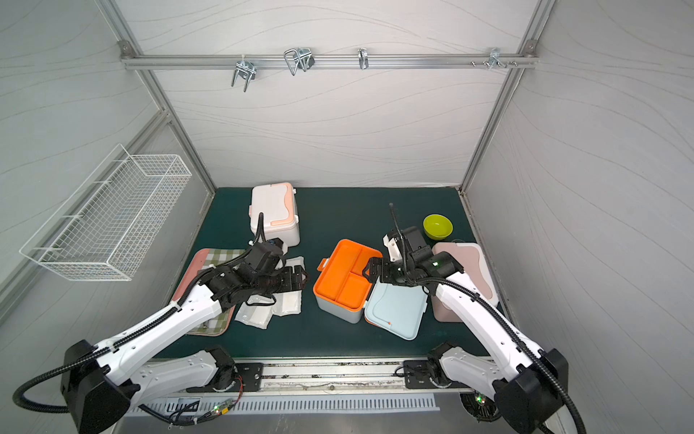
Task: Open first aid kits and take out gauze
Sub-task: Adjust the first aid kit at the center of the board.
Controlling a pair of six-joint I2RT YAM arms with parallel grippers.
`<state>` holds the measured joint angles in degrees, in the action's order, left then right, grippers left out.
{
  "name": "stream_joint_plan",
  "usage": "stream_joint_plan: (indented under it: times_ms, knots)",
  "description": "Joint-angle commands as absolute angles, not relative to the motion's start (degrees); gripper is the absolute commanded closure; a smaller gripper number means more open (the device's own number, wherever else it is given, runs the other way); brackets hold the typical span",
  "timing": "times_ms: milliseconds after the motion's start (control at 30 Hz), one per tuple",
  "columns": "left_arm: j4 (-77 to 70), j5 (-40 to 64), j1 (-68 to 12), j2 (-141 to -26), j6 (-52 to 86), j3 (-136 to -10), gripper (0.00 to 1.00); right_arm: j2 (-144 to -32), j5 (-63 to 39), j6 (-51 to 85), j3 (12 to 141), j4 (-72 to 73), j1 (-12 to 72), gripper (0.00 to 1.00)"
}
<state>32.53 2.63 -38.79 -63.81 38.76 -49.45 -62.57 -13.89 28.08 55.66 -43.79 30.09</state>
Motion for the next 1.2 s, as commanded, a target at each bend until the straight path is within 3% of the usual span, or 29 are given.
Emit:
stream_joint_plan:
  times_ms: [0,367,833,1167]
  knots:
    - [24.31,9.44,-39.75,-66.93,38.19,-50.63,0.12,-63.74,-17.77,28.05,54.29,-41.76,28.77,0.01]
    - [18.70,10.27,-46.52,-73.53,38.13,-51.00,0.13,-69.82,-22.85,29.00,53.12,-36.99,28.06,0.01]
    - [15.44,7.79,-55.04,-75.78,41.65,-49.73,0.14,-76.80,-23.69,27.08,58.91,-36.04,28.08,0.01]
    - [13.83,5.04,-56.78,-73.26,45.14,-45.64,0.14,-80.85,-28.38,23.90,61.22,-35.21,28.12,0.01]
